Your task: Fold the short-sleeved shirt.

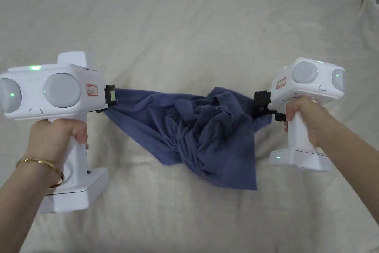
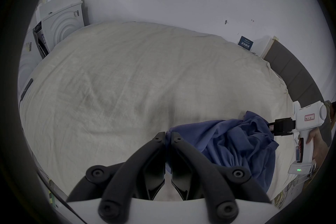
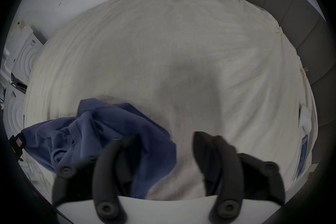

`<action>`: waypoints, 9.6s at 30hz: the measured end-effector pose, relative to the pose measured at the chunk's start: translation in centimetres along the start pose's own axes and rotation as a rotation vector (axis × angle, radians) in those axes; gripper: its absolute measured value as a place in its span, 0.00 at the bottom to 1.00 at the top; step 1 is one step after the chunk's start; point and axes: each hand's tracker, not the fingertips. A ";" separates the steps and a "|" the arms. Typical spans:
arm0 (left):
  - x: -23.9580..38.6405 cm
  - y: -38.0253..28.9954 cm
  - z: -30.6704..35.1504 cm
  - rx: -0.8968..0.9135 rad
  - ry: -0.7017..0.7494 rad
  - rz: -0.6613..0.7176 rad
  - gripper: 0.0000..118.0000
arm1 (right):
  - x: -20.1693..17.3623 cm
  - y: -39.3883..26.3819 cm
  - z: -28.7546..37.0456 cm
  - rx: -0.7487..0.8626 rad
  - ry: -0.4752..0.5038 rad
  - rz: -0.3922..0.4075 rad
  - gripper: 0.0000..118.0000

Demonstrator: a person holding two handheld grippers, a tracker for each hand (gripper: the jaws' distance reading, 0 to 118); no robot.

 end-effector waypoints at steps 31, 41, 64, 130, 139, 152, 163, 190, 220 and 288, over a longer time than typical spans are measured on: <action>-0.4 4.4 16.8 0.282 -0.145 0.028 0.01 | 12.7 -7.9 32.7 0.560 0.160 0.019 0.04; 1.7 11.6 27.6 0.551 -0.188 -0.026 0.01 | 12.7 -7.8 46.0 0.822 0.152 0.055 0.04; 8.4 30.3 28.3 0.724 0.175 -0.120 0.01 | 5.0 12.4 51.9 1.033 -0.117 0.114 0.04; -4.9 -14.0 5.8 0.005 0.118 -0.213 0.01 | 8.2 -19.3 12.6 0.322 0.093 0.334 0.04; -6.5 -19.6 9.8 -0.034 0.089 -0.178 0.01 | 9.1 -27.0 16.1 0.319 0.102 0.355 0.04; -8.6 -20.3 12.3 -0.044 0.130 -0.187 0.85 | 8.7 -31.0 16.4 0.248 0.167 0.324 0.45; -8.2 -11.3 19.2 0.312 0.059 0.014 0.94 | 10.5 -25.7 25.9 0.606 0.083 0.156 0.88; 2.0 -12.3 17.3 0.604 -0.005 -0.136 0.00 | 3.5 -26.6 25.8 0.977 0.017 -0.015 0.00; -2.6 8.0 2.9 0.178 -0.003 0.000 1.00 | 3.6 -22.2 23.5 0.908 0.058 -0.045 0.00; -4.2 14.6 -15.4 -0.103 0.121 -0.079 0.00 | 9.3 11.4 -4.7 0.084 -0.112 -0.089 0.01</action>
